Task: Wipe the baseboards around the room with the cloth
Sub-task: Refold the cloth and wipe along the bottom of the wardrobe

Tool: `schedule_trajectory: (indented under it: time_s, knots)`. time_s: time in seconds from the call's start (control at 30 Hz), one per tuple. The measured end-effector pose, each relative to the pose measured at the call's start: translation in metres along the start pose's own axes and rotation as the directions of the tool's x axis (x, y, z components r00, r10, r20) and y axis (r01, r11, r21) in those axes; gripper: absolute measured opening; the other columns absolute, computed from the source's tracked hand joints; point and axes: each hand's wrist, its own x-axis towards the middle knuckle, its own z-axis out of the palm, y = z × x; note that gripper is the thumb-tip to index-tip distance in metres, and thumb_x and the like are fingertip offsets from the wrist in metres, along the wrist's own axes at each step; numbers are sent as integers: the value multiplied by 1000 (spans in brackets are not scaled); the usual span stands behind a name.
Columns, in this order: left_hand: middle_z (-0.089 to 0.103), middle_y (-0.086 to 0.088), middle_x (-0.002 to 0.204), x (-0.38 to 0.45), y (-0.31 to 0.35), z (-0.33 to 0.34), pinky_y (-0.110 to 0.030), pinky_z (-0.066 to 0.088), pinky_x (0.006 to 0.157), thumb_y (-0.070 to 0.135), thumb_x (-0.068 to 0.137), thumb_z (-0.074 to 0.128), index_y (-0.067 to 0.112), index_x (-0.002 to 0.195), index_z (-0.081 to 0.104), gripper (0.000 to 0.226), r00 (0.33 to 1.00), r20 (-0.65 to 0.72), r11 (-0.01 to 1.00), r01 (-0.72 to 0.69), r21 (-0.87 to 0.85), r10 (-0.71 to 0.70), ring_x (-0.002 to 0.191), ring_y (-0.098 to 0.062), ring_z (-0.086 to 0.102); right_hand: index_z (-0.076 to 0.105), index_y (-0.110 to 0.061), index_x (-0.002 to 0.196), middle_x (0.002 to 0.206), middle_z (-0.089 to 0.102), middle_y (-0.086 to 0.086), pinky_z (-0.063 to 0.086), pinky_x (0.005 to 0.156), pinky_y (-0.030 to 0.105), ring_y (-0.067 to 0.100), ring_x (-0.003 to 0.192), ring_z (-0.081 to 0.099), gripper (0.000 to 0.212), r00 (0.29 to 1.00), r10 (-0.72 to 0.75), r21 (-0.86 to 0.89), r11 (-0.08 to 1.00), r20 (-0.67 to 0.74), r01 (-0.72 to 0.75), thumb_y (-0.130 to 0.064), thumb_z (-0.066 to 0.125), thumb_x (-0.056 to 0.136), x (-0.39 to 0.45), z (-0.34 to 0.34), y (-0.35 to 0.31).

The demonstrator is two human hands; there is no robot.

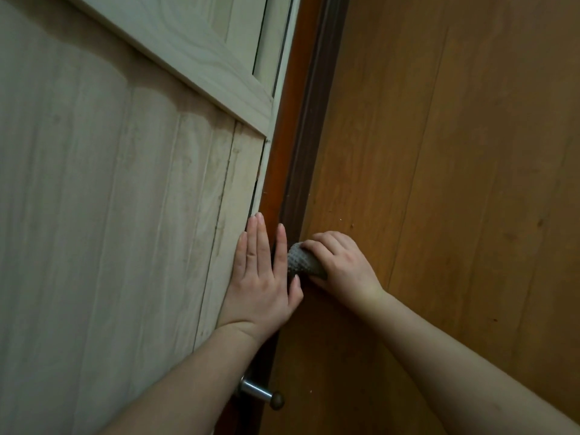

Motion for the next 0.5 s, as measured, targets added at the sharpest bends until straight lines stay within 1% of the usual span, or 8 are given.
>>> schedule_trajectory:
  time_s: [0.13,0.27,0.4,0.43,0.47,0.5]
  knots:
    - [-1,-39,158,0,0,0,-52,-1,124,48,97,26,-4,156,9,80,1000,9,1000,4,3,-4,150,-47,-2,63,-7,123,120,65,12,45,101,42,30,115,60,62,996,70,-12,997,-51,-71,-19,87,67,40,-27,20]
    - [-1,-38,158,0,-1,2,-52,1,124,50,96,26,-3,156,9,82,1000,14,1000,0,-3,0,150,-47,1,63,-9,124,122,64,11,44,101,41,29,117,57,58,999,41,-26,999,-15,-41,-22,84,72,83,-56,47]
    - [0,-38,158,0,-1,4,-52,3,124,50,96,26,-1,156,11,81,1000,-2,1000,-3,-22,3,151,-46,3,63,-11,126,123,63,9,43,102,41,26,117,56,56,999,28,-22,999,27,-27,-26,82,76,98,-67,57]
    - [0,-38,158,0,-1,4,-52,3,124,50,96,26,-1,157,11,80,1000,-3,1000,-3,-23,3,151,-46,3,63,-12,126,123,63,8,44,102,41,25,117,56,55,999,35,-16,999,9,-35,-26,82,76,99,-68,58]
    - [-1,-38,159,0,-1,4,-52,3,124,50,96,26,-1,157,11,80,1000,-4,1000,-1,-25,1,151,-46,4,62,-13,127,123,62,6,46,101,40,24,117,55,54,997,76,5,997,-31,-76,-25,81,78,102,-68,59]
    - [-1,-38,159,-1,-1,4,-52,2,124,50,96,26,-1,157,11,80,1000,-4,1000,0,-27,-1,151,-46,4,61,-14,128,124,61,4,45,100,37,21,117,53,53,984,157,41,987,-87,-154,-26,80,79,106,-69,60]
